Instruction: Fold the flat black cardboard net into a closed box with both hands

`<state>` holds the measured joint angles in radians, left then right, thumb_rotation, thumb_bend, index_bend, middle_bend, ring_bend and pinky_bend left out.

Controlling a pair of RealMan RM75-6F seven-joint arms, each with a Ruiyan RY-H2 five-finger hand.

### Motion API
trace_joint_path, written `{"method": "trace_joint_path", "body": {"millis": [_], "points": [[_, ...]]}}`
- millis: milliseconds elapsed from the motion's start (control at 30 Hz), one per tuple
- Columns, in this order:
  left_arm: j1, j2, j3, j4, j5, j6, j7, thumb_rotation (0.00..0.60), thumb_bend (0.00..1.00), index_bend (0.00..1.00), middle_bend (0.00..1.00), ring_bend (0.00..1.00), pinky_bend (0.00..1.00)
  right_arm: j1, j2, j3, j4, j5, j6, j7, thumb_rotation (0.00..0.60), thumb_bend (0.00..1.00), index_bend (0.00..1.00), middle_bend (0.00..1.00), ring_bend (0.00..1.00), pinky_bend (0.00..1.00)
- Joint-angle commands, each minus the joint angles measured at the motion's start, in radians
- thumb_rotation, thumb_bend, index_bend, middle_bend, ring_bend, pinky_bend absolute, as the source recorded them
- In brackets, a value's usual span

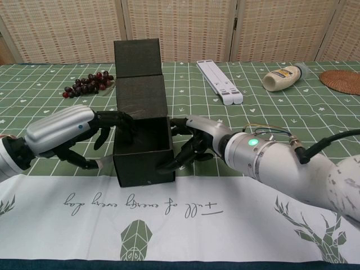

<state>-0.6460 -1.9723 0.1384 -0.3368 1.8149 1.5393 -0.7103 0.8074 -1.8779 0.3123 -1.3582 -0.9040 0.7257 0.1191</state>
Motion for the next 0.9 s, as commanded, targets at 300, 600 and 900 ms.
{"method": "trace_joint_path", "body": {"millis": [300,600,900], "points": [[-0.027,0.013,0.036,-0.002,0.022,-0.009,0.042,0.6,0.08,0.43,0.27,0.65,0.88,-0.01,0.013,-0.011,-0.025,-0.025,0.008,0.001,0.6,0.47,0.23,0.35,0.8,1.0],[-0.05,0.013,0.063,0.003,0.045,0.005,0.06,0.6,0.08,0.55,0.39,0.66,0.88,-0.017,0.019,-0.013,-0.044,-0.036,0.011,0.012,0.6,0.47,0.23,0.35,0.8,1.0],[-0.054,0.005,0.071,0.008,0.043,0.009,0.061,0.6,0.08,0.62,0.48,0.67,0.88,-0.019,0.015,-0.014,-0.048,-0.044,0.017,0.015,0.6,0.47,0.23,0.35,0.8,1.0]]}}
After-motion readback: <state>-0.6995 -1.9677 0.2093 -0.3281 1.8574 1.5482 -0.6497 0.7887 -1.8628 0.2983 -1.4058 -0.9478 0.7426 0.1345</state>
